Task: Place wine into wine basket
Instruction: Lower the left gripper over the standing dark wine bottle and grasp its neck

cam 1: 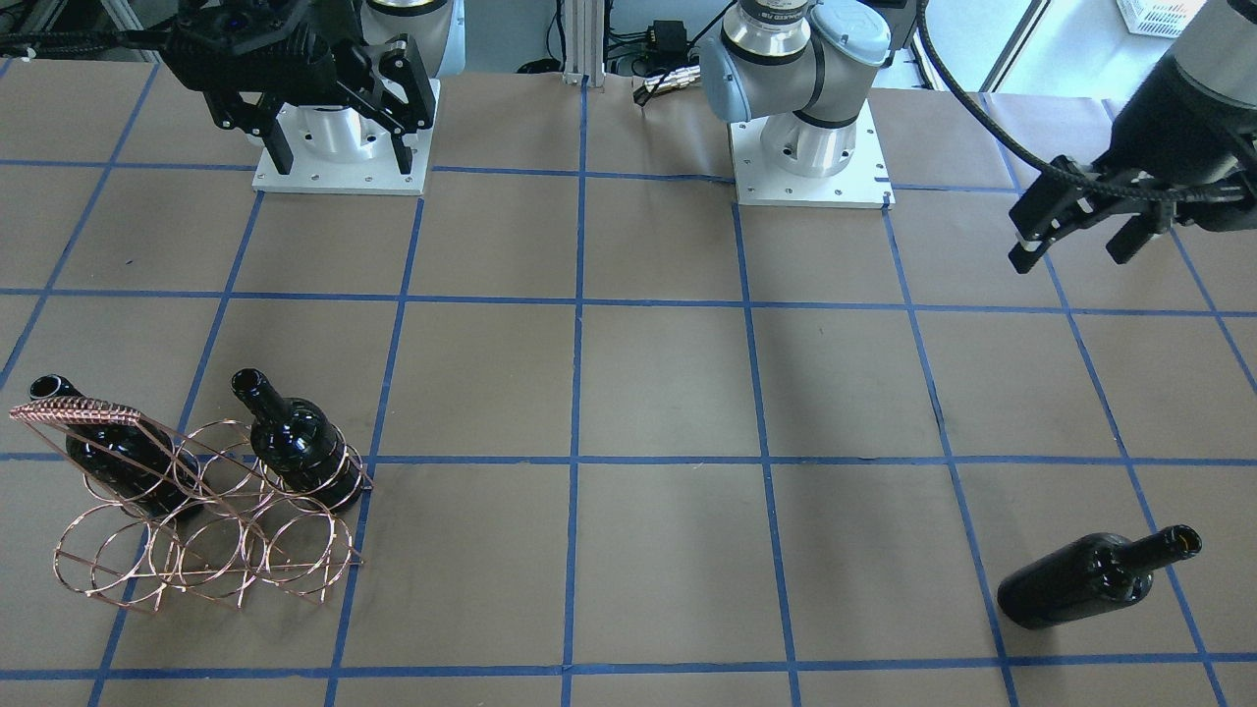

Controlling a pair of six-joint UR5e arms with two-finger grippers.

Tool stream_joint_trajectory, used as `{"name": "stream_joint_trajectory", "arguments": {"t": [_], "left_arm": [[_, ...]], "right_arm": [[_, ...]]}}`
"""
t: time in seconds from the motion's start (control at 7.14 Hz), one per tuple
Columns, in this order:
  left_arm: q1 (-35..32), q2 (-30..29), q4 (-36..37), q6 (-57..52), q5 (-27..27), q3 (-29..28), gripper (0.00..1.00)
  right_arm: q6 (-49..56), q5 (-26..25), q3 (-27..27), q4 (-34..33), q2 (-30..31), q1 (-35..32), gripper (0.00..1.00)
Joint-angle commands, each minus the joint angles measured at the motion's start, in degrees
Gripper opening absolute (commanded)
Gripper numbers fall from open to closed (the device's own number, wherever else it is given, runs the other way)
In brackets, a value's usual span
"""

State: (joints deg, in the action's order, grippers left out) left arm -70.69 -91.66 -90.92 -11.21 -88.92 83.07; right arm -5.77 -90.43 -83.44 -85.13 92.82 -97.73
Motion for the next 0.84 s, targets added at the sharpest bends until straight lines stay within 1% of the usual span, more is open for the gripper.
{"name": "stream_joint_trajectory", "arguments": {"t": [0.0, 0.28, 0.56, 0.7], "left_arm": [[2.7, -6.0, 8.0, -3.6, 0.2, -1.1, 1.0], [4.1, -13.4, 9.1, -7.6, 0.2, -7.3, 1.0], [4.7, -18.3, 14.0, -9.0, 0.6, -9.1, 1.0], [4.9, -20.9, 17.1, -9.3, 3.8, -9.7, 1.0]], "right_arm": [[-0.1, 0.2, -0.1, 0.0, 0.2, -0.1, 1.0], [-0.1, 0.2, -0.1, 0.0, 0.0, -0.1, 1.0], [0.0, 0.2, -0.1, 0.0, 0.0, -0.1, 1.0], [-0.1, 0.3, -0.1, 0.0, -0.1, -0.1, 1.0]]}}
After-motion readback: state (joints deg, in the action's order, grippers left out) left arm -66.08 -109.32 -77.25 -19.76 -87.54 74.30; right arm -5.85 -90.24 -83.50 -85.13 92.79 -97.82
